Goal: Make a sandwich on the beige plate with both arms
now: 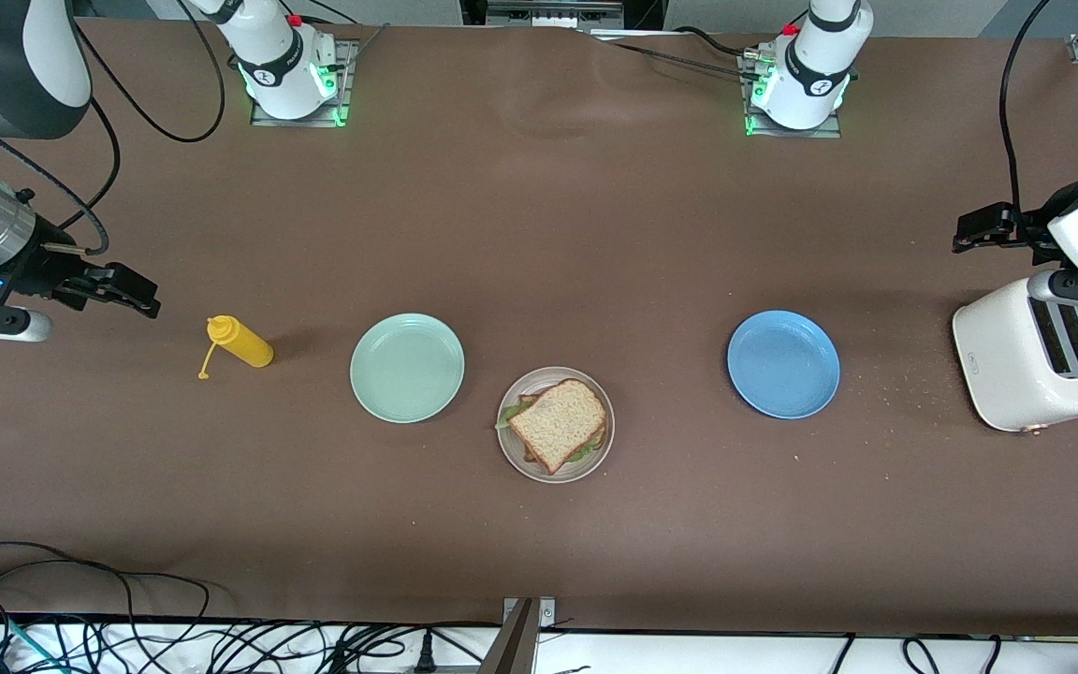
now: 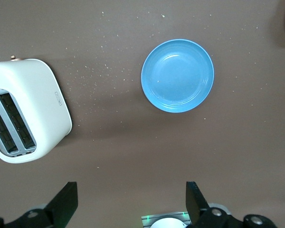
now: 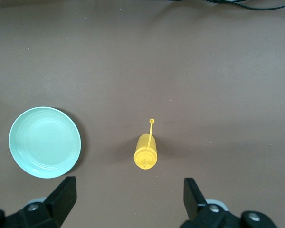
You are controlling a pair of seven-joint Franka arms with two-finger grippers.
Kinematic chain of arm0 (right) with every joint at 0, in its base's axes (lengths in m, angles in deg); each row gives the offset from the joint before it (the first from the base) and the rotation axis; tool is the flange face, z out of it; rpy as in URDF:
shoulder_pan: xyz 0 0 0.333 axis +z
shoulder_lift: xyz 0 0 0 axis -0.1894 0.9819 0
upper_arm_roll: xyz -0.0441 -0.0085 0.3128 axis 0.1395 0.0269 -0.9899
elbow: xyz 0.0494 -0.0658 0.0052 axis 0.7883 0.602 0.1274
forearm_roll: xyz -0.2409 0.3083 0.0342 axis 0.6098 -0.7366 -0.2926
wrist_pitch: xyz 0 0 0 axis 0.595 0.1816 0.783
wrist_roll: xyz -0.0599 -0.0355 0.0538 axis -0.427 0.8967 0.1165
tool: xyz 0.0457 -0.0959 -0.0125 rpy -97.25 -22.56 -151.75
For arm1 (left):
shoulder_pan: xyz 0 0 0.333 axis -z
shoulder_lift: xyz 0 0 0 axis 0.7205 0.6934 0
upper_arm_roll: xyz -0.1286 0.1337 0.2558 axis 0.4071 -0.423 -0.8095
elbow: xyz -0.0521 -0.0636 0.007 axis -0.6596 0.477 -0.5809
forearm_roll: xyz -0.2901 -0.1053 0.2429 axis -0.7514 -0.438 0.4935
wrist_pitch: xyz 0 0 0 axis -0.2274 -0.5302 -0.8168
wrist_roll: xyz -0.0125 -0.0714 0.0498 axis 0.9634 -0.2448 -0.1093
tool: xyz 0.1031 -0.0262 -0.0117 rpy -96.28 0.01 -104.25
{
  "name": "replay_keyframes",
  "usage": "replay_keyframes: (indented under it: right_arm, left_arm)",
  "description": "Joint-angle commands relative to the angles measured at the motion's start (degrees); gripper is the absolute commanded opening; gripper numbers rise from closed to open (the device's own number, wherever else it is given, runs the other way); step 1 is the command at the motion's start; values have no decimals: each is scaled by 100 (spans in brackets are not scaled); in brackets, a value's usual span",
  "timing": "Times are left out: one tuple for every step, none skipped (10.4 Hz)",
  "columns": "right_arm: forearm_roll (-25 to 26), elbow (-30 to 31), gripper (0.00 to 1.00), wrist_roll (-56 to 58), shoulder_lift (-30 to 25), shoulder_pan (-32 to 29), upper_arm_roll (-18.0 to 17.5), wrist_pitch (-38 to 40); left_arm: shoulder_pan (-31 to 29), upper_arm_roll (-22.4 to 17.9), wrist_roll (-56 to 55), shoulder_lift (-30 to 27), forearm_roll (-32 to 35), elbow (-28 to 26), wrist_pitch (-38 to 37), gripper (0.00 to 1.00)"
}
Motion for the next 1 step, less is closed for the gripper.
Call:
replay_keyframes:
  right_arm:
    - [-86,-126,100,25,54,20,22,64]
  left_arm:
    - [-62,16,82,92,-134,205,-98,100]
